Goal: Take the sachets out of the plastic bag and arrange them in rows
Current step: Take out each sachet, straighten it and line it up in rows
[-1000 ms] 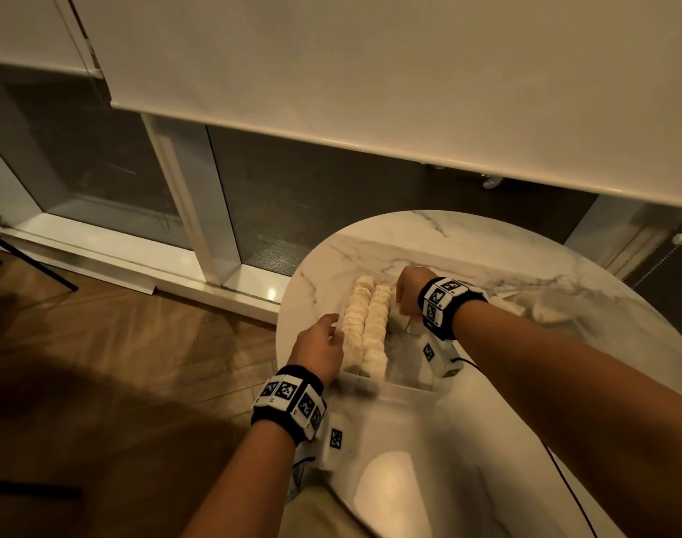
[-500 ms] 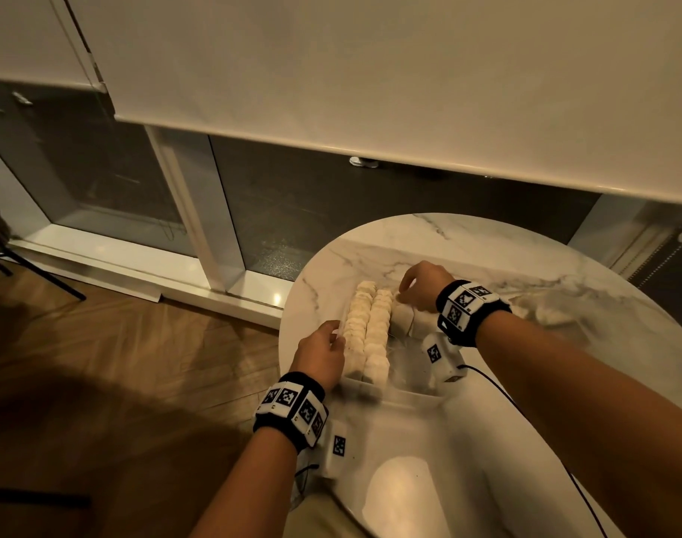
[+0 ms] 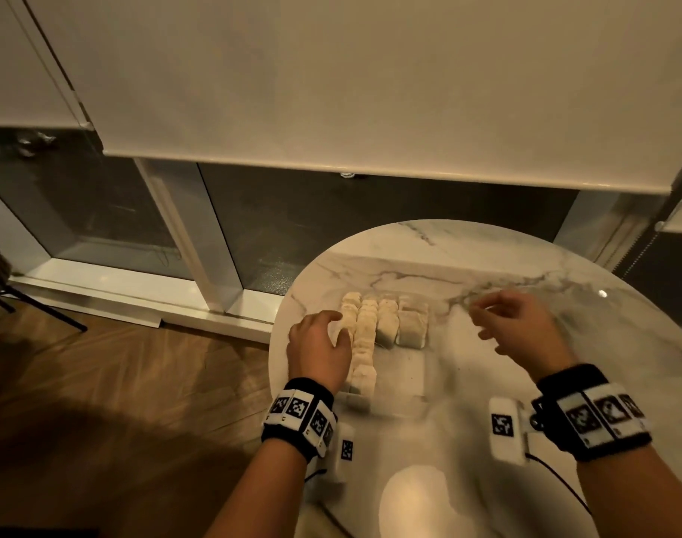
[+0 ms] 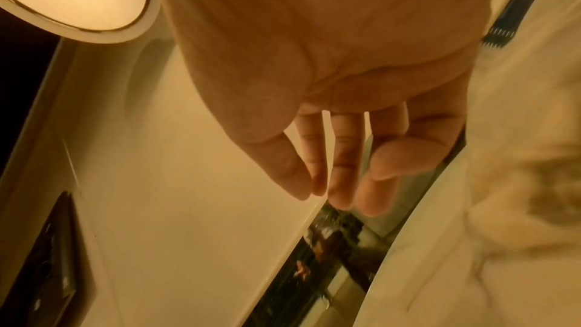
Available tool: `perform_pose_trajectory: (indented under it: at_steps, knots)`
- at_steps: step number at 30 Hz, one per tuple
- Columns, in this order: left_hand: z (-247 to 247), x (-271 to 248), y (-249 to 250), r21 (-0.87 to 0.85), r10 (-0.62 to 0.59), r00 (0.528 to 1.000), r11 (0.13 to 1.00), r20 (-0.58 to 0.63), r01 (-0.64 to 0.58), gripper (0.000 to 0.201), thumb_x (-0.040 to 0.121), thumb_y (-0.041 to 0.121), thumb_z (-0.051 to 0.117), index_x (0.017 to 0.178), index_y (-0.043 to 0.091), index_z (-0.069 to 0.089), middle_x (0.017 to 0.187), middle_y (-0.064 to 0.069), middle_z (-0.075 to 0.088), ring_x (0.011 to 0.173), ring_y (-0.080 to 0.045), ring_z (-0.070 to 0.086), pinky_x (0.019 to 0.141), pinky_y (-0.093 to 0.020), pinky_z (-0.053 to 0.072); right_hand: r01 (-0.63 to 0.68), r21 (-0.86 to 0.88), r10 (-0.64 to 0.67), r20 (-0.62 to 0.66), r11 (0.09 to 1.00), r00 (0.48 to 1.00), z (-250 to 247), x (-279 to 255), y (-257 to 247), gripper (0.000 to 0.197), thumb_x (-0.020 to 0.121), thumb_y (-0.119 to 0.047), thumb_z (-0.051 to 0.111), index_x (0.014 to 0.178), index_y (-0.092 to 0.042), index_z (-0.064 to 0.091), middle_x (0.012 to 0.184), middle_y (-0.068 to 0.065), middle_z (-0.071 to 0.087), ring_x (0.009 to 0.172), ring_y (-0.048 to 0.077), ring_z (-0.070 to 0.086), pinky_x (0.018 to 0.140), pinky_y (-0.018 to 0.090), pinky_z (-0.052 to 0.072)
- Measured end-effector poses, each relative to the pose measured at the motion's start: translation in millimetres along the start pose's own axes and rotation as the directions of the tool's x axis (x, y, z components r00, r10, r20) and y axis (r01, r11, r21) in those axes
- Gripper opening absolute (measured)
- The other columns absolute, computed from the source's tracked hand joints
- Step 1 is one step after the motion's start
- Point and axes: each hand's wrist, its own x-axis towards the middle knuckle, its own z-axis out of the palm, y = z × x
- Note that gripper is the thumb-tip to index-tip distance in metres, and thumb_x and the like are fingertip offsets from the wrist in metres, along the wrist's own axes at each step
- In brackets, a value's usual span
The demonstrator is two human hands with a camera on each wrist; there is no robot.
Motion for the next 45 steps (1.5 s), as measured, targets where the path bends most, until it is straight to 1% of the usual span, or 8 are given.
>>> perform_pose_trajectory:
  at_steps: [7, 13, 16, 24, 30, 34, 40, 45]
  knots:
    - [44.1, -20.5, 78.6, -0.166, 0.28, 0.956, 0.95, 0.085, -0.263, 0.015, 0.088, 0.026, 0.063, 0.101, 0.026, 0.07, 0.108, 0.007, 0.068, 0.107, -0.015, 0.056, 0.096, -0.031, 0.044, -0.207, -0.279, 0.155, -0.198, 0.938, 0.968, -81.4, -24.8, 50.8, 0.01, 0.089, -0.034, 0.071, 0.086, -0.025, 0.07, 0.082, 0.001, 0.069, 0.081, 0.021, 0.064, 0.081, 0.043, 0.054]
    - [89.6, -43.8, 130.6, -0.152, 0.405, 0.86, 0.914, 0.309, -0.376, 0.017, 0.091, 0.03, 0.06, 0.105, 0.025, 0.069, 0.113, 0.001, 0.066, 0.114, -0.019, 0.053, 0.1, -0.034, 0.043, -0.557, -0.481, 0.443, -0.338, 0.677, 0.83, -124.9, -25.0, 104.8, 0.092, 0.077, -0.085, 0.033, 0.097, -0.003, 0.07, 0.09, 0.018, 0.071, 0.085, 0.035, 0.065, 0.089, 0.046, 0.051]
    - [105.2, -51.9, 147.1, -0.128, 0.428, 0.812, 0.902, 0.396, -0.412, 0.018, 0.092, 0.032, 0.059, 0.105, 0.026, 0.069, 0.117, 0.002, 0.065, 0.116, -0.019, 0.052, 0.101, -0.034, 0.043, -0.604, -0.431, 0.458, -0.401, 0.67, 0.794, -130.8, -29.4, 119.9, 0.093, 0.082, -0.082, 0.042, 0.135, -0.007, 0.053, 0.127, 0.022, 0.061, 0.11, 0.04, 0.058, 0.102, 0.05, 0.045]
    - [117.5, -55.4, 150.5, -0.117, 0.467, 0.769, 0.877, 0.437, -0.466, 0.019, 0.091, 0.034, 0.06, 0.106, 0.027, 0.069, 0.115, 0.003, 0.065, 0.112, -0.018, 0.055, 0.097, -0.033, 0.045, -0.662, -0.337, 0.54, -0.392, 0.669, 0.745, -152.5, -38.2, 128.1, 0.081, 0.084, -0.067, 0.062, 0.129, 0.0, 0.057, 0.126, 0.023, 0.061, 0.114, 0.04, 0.057, 0.096, 0.043, 0.044]
    - [118.0, -50.9, 152.7, -0.101, 0.502, 0.716, 0.845, 0.485, -0.524, 0.02, 0.091, 0.035, 0.059, 0.107, 0.028, 0.069, 0.113, 0.006, 0.063, 0.104, -0.016, 0.058, 0.092, -0.032, 0.048, -0.432, -0.215, 0.333, -0.378, 0.876, 0.864, -148.6, -35.9, 120.6, 0.024, 0.092, -0.03, 0.068, 0.088, -0.007, 0.075, 0.09, 0.013, 0.071, 0.096, 0.035, 0.063, 0.087, 0.036, 0.046]
    - [118.7, -50.1, 160.2, -0.093, 0.519, 0.672, 0.822, 0.529, -0.562, 0.024, 0.092, 0.037, 0.059, 0.113, 0.028, 0.067, 0.118, 0.006, 0.062, 0.108, -0.015, 0.058, 0.09, -0.025, 0.045, -0.198, -0.099, 0.144, -0.401, 0.975, 0.905, -133.6, -37.2, 99.8, 0.025, 0.087, -0.021, 0.068, 0.064, -0.009, 0.064, 0.067, 0.011, 0.065, 0.074, 0.032, 0.061, 0.074, 0.04, 0.048]
    - [125.5, -62.6, 175.6, -0.225, 0.529, 0.678, 0.843, 0.51, -0.488, 0.064, 0.082, 0.051, 0.071, 0.138, 0.028, 0.049, 0.138, 0.004, 0.055, 0.12, -0.014, 0.055, 0.1, -0.035, 0.049, 0.08, 0.266, -0.051, -0.112, 0.961, 0.992, -107.4, -41.6, 69.0, 0.025, 0.097, -0.008, 0.056, 0.072, -0.004, 0.055, 0.084, 0.022, 0.065, 0.078, 0.031, 0.065, 0.071, 0.041, 0.052]
    - [129.2, -66.4, 173.7, -0.376, 0.516, 0.748, 0.848, 0.418, -0.374, 0.02, 0.095, 0.036, 0.06, 0.105, 0.022, 0.07, 0.094, 0.008, 0.074, 0.084, -0.006, 0.067, 0.08, -0.035, 0.057, 0.079, 0.437, -0.091, 0.006, 0.896, 0.996, -95.7, -47.3, 63.8, 0.026, 0.102, -0.011, 0.046, 0.079, -0.007, 0.056, 0.076, 0.006, 0.063, 0.074, 0.02, 0.061, 0.069, 0.035, 0.05]
